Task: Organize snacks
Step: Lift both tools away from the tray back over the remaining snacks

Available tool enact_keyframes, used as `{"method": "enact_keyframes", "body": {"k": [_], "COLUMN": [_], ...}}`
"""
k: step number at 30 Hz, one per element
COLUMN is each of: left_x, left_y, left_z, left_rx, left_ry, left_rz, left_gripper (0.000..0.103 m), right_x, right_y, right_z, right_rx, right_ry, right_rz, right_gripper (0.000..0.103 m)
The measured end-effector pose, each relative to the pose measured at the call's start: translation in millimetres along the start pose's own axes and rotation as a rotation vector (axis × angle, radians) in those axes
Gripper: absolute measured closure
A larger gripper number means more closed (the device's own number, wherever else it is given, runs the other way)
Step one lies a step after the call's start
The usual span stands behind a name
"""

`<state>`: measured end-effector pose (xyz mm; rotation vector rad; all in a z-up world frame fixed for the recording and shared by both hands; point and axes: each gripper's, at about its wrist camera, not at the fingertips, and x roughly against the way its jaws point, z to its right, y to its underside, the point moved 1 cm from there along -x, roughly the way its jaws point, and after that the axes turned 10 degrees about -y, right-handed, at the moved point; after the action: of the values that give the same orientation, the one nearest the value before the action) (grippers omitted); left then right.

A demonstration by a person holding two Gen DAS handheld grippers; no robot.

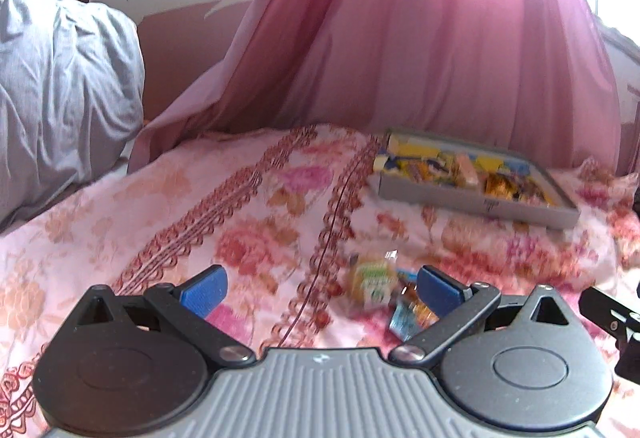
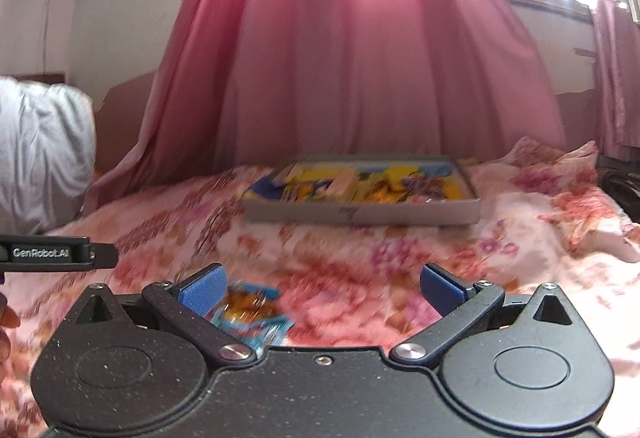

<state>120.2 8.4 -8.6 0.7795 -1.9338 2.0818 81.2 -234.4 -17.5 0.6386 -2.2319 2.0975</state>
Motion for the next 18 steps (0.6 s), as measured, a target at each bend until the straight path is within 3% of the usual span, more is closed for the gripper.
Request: {"method": "enact_keyframes", "body": {"k": [5,18], "left_x": [-8.8,-32.3], "left_y": [13.9,23.8], "left_z": [-7.1,-21.2], "left_rx": [-0.049,0.002], "left_ry": [-0.031,-0.063], "left_rz": [-0.044,-0.130], "left_gripper": [0.000,0.000], "right_x": [-14.8,-48.5], "right_y": [8.7,25.1], "right_z": [-13.9,-30.0], "right_rx": [0.046,0.076], "right_ry": [-0.029,-0.101], "right_rz": [-0.069,-0.210], "right_gripper": [0.001,0.001]}}
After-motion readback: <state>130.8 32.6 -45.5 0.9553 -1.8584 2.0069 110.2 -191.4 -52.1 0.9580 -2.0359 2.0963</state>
